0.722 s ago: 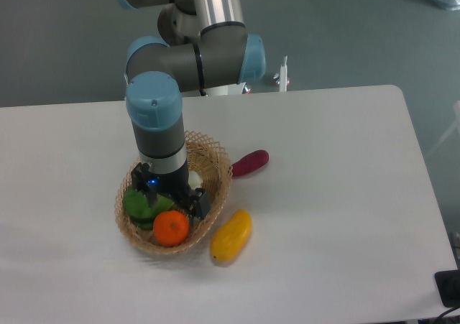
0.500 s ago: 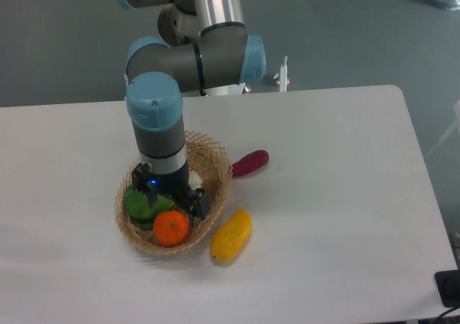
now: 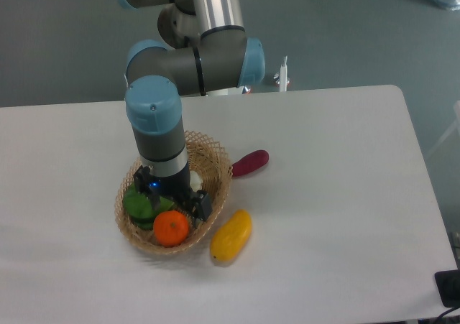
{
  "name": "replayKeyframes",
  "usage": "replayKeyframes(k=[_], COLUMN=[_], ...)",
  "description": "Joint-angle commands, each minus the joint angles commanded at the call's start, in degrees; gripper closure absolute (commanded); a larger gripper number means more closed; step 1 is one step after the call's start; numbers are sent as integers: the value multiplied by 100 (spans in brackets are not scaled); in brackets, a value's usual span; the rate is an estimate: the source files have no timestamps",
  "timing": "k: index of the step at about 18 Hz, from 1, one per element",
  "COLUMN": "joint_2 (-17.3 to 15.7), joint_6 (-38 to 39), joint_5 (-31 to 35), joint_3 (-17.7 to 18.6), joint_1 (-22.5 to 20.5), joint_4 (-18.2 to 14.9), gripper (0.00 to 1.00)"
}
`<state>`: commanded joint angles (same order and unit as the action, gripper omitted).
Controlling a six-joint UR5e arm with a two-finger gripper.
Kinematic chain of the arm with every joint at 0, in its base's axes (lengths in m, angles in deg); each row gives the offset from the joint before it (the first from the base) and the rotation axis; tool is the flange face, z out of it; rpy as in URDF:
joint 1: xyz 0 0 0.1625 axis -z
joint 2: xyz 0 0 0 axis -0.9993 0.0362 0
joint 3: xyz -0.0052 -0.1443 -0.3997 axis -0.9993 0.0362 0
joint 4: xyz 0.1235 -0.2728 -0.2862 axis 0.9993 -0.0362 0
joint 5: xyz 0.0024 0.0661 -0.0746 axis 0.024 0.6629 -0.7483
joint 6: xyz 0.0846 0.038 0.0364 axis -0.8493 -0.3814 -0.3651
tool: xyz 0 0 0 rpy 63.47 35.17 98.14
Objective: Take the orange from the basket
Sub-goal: 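Lower the open gripper into the wicker basket toward the orange, then close the gripper around the orange inside the basket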
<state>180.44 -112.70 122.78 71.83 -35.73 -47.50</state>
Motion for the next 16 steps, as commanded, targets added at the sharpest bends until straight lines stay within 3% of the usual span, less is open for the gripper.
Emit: replayKeyframes(k=[6,9,16], joint_2=[141,150,404], joint_6=[-61,-570,-202], joint_5=[167,264,70], joint_3=[158,228,247], joint_1=[18,26,35], joint_4=[9,-9,-26], gripper=[0,0,0])
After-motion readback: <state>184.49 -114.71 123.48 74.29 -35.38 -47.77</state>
